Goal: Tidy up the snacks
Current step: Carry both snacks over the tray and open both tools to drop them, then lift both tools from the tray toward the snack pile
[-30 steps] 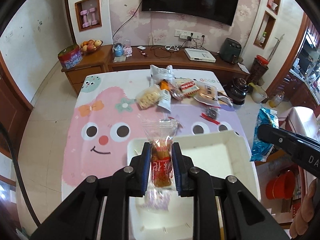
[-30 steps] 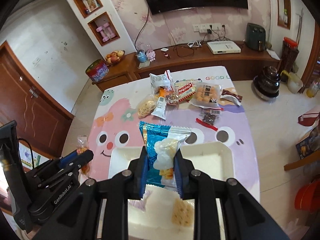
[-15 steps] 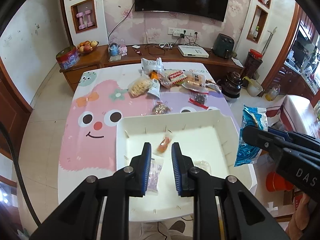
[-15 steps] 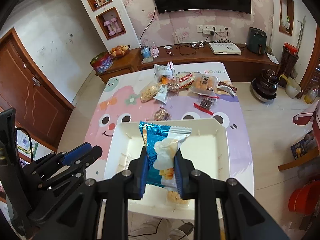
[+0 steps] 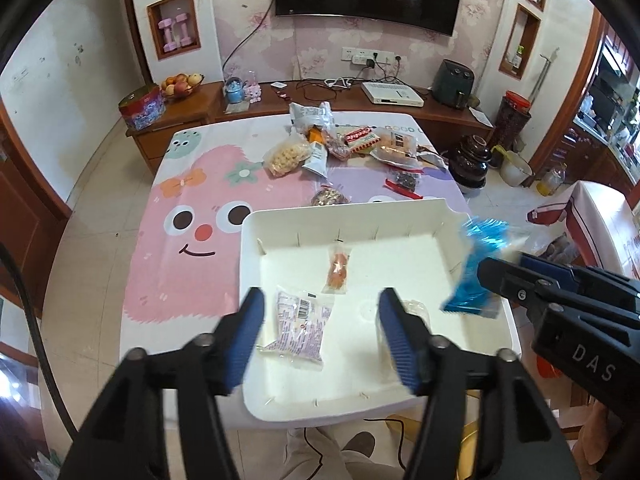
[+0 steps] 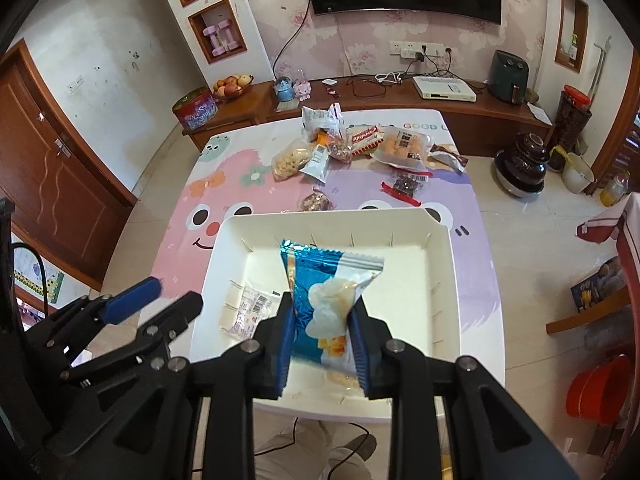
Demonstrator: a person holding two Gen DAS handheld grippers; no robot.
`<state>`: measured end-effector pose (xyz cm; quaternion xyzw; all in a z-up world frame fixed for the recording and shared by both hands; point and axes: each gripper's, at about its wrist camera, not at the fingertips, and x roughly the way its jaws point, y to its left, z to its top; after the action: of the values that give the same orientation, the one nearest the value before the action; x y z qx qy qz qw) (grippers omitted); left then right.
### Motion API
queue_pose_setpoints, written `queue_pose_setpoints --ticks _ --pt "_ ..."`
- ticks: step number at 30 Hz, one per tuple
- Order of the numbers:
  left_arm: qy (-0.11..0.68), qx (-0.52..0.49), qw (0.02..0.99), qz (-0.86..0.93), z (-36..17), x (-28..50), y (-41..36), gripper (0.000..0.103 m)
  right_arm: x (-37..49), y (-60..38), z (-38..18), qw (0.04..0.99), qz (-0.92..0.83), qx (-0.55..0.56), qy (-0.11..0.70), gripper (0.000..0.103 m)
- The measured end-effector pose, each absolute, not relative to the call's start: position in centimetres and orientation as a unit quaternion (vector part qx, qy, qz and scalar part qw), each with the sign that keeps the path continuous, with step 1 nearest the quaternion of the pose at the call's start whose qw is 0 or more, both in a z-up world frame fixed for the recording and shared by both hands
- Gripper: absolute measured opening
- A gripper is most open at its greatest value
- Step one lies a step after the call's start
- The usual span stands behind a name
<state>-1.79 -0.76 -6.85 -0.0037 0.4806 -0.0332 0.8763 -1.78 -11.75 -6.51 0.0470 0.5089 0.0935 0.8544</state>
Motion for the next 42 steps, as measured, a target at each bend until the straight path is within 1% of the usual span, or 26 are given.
queue_pose_setpoints --ticks 3,10,20,35,42 --pt "0.481 -0.008 0.877 -0.025 -6.9 -2.0 -0.3 0.073 -2.1 -11.7 -6.6 0.854 0.093 0.052 0.509 0.034" --pt "0.482 -0.013 0.876 -0.018 -6.9 -2.7 0.0 0.079 -2.8 -11.8 -6.0 0.863 0.083 0.050 0.496 0.041" --pt "0.474 -0.011 0.881 -0.014 -6.3 -3.4 -0.1 0.082 -3.4 -11.7 -5.2 0.866 0.086 0.052 0.490 0.042" --pt "0.473 -0.011 0.881 -0.014 -6.5 -3.3 0.0 0.082 -4.0 -11.9 -4.9 0.867 0.083 0.038 0.490 0.042" --pt "0.468 -0.008 0.884 -0.006 -5.4 -2.7 0.2 0.082 -4.2 -13.2 -4.4 0.869 0.082 0.029 0.486 0.042"
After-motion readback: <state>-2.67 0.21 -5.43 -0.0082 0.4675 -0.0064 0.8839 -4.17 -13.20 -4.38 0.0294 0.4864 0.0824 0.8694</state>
